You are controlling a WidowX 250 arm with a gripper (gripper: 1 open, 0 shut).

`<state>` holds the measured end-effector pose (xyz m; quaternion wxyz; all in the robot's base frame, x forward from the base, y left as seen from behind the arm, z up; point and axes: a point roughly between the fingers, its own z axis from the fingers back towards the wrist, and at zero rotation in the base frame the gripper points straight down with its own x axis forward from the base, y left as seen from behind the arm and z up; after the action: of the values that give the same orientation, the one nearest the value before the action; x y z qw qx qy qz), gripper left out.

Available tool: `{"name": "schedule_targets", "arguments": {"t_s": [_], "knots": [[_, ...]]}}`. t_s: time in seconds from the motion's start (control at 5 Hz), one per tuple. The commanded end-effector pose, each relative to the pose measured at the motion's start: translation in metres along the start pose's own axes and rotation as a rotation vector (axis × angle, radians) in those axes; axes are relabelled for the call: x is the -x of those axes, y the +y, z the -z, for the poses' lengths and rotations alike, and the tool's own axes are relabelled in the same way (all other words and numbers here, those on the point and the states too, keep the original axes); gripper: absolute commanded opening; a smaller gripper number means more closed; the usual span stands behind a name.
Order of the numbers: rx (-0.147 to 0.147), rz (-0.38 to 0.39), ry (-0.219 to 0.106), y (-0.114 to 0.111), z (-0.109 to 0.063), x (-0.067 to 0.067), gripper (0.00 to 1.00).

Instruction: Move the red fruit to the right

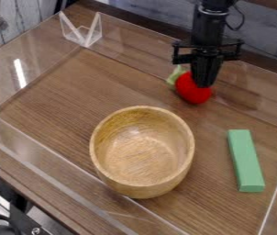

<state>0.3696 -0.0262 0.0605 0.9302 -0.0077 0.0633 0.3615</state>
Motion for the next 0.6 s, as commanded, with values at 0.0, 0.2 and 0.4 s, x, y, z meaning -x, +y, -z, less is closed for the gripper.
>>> {"name": "schedule_targets", "arguments": {"t_s": [0.0, 0.2, 0.4], "knots": [[0.096, 0.041, -0.043, 0.008, -0.056, -0.008, 0.00], [0.151, 0.072, -0.028, 0.013, -0.080, -0.009, 0.00], [0.183, 0.082, -0.023, 0.032, -0.097, -0.015, 0.00]]}}
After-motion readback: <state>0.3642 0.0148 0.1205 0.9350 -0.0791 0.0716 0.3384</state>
